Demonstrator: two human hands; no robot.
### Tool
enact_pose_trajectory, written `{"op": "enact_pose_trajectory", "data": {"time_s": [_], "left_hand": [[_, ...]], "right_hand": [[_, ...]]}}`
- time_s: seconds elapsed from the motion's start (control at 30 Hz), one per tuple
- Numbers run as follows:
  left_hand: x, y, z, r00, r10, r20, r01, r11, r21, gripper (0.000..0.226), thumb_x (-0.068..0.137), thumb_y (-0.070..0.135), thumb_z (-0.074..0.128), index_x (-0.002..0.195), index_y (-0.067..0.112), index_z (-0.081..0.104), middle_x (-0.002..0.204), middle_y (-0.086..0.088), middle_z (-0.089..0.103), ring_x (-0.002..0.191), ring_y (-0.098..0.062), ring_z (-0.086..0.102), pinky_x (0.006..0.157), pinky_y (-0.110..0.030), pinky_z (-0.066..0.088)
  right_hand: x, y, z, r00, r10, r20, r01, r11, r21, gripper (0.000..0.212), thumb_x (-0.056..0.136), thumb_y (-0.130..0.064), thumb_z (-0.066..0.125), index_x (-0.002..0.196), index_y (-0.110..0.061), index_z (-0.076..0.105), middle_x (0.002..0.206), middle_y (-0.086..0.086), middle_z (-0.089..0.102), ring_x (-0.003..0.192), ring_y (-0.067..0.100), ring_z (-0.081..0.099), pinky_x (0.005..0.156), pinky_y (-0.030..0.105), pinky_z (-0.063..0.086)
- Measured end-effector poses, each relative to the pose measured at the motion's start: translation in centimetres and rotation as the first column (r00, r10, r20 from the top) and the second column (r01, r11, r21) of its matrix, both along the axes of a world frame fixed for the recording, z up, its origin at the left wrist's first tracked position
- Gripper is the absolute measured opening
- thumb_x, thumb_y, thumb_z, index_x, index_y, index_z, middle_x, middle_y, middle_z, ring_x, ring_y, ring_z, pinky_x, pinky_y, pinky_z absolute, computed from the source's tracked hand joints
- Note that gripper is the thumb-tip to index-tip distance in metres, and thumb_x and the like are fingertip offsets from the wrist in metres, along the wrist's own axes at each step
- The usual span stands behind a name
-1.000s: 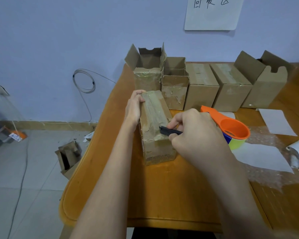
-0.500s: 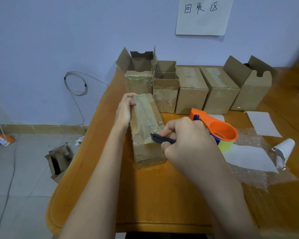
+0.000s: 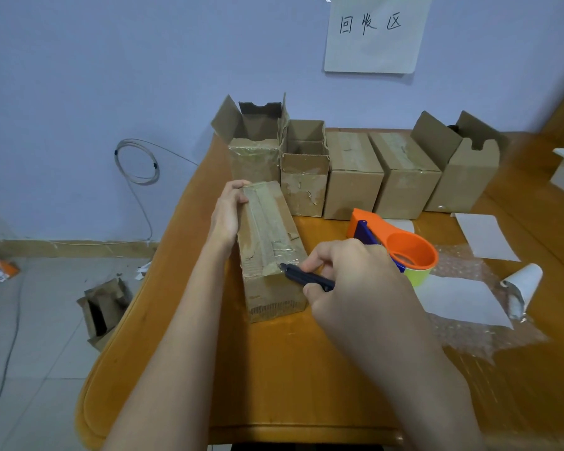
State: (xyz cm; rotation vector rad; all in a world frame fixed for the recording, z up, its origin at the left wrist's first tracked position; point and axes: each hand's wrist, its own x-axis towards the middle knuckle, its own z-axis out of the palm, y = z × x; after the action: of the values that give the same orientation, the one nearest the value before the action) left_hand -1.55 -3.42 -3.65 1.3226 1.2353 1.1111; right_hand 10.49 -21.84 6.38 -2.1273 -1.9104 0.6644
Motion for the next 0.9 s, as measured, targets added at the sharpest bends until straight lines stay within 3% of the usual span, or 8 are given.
{"op": "enact_pose_trajectory", "data": {"time_s": [0.07, 0.17, 0.33, 0.5, 0.63, 0.77, 0.83, 0.9], "left_hand": [[0.1, -0.1, 0.1, 1.0, -0.01, 0.003, 0.01, 1.0, 0.003, 0.03, 0.068, 0.036, 0.041, 0.091, 0.037, 0.06, 0.108, -0.005, 0.062, 0.096, -0.024, 0.055, 0.091, -0.047, 0.046], [0.2, -0.3, 0.1, 1.0, -0.026, -0.002, 0.027, 1.0, 0.014, 0.032, 0.07, 0.037, 0.04, 0.095, 0.035, 0.059, 0.113, -0.008, 0.061, 0.099, -0.027, 0.056, 0.093, -0.049, 0.045], [0.1, -0.1, -0.9, 0.998, 0.069, -0.002, -0.069, 0.997, 0.022, 0.024, 0.072, 0.038, 0.041, 0.085, 0.048, 0.059, 0.116, -0.005, 0.059, 0.109, -0.03, 0.055, 0.097, -0.057, 0.044], [0.8, -2.1, -0.9, 0.926, 0.365, -0.095, -0.362, 0.931, 0.051, 0.033, 0.092, 0.031, 0.036, 0.121, 0.037, 0.049, 0.117, 0.003, 0.045, 0.105, -0.02, 0.048, 0.1, -0.044, 0.038], [0.6, -5.0, -1.9, 0.805, 0.563, -0.189, -0.55, 0.827, 0.119, 0.045, 0.092, 0.035, 0.04, 0.137, 0.035, 0.037, 0.125, 0.001, 0.043, 0.109, -0.018, 0.044, 0.089, -0.038, 0.031], [1.4, -6.5, -2.6, 0.687, 0.726, -0.03, -0.718, 0.685, 0.125, 0.066, 0.084, 0.04, 0.058, 0.142, 0.021, 0.033, 0.135, -0.004, 0.044, 0.12, -0.023, 0.043, 0.095, -0.042, 0.034], [1.6, -6.7, -2.1, 0.647, 0.762, 0.009, -0.737, 0.623, 0.261, 0.067, 0.08, 0.029, 0.062, 0.141, 0.017, 0.037, 0.137, -0.006, 0.041, 0.126, -0.022, 0.039, 0.105, -0.044, 0.032], [1.5, -6.6, -1.0, 0.701, 0.713, 0.022, -0.646, 0.621, 0.444, 0.055, 0.078, 0.02, 0.06, 0.132, 0.02, 0.05, 0.136, -0.003, 0.042, 0.128, -0.016, 0.038, 0.108, -0.039, 0.033]], "right_hand": [[0.3, -0.4, -0.3, 1.0, 0.003, -0.02, -0.003, 1.0, 0.029, 0.026, 0.097, -0.017, 0.05, 0.12, -0.024, 0.06, 0.116, -0.004, 0.063, 0.109, 0.016, 0.058, 0.079, 0.021, 0.043], [1.0, -2.2, -1.4, 0.994, -0.065, -0.092, 0.081, 0.98, 0.182, 0.018, 0.092, -0.025, 0.062, 0.106, -0.035, 0.061, 0.088, -0.014, 0.061, 0.088, 0.008, 0.057, 0.065, 0.016, 0.045], [3.7, -2.6, -1.6, 0.976, -0.118, -0.185, 0.174, 0.929, 0.326, 0.017, 0.089, -0.024, 0.066, 0.095, -0.036, 0.056, 0.065, -0.013, 0.057, 0.065, 0.002, 0.055, 0.052, 0.009, 0.033], [4.2, -1.3, -3.4, 0.948, -0.203, -0.247, 0.293, 0.86, 0.419, 0.016, 0.09, -0.021, 0.064, 0.101, -0.029, 0.057, 0.068, -0.012, 0.054, 0.069, 0.004, 0.052, 0.058, 0.023, 0.044], [4.5, -0.2, -5.3, 0.924, -0.281, -0.26, 0.37, 0.828, 0.421, 0.017, 0.092, -0.02, 0.062, 0.106, -0.027, 0.056, 0.076, -0.012, 0.055, 0.074, 0.01, 0.053, 0.071, 0.037, 0.052], [4.9, 0.2, -6.0, 0.909, -0.298, -0.292, 0.401, 0.817, 0.415, 0.018, 0.092, -0.019, 0.063, 0.107, -0.026, 0.056, 0.079, -0.011, 0.056, 0.074, 0.008, 0.051, 0.072, 0.036, 0.052], [5.1, 0.2, -6.1, 0.909, -0.287, -0.303, 0.398, 0.816, 0.42, 0.018, 0.092, -0.019, 0.063, 0.105, -0.026, 0.055, 0.078, -0.012, 0.055, 0.071, 0.005, 0.049, 0.067, 0.03, 0.048], [5.4, 0.0, -6.1, 0.908, -0.274, -0.316, 0.394, 0.817, 0.422, 0.017, 0.092, -0.019, 0.063, 0.104, -0.028, 0.055, 0.077, -0.012, 0.057, 0.07, 0.003, 0.05, 0.059, 0.02, 0.042]]}}
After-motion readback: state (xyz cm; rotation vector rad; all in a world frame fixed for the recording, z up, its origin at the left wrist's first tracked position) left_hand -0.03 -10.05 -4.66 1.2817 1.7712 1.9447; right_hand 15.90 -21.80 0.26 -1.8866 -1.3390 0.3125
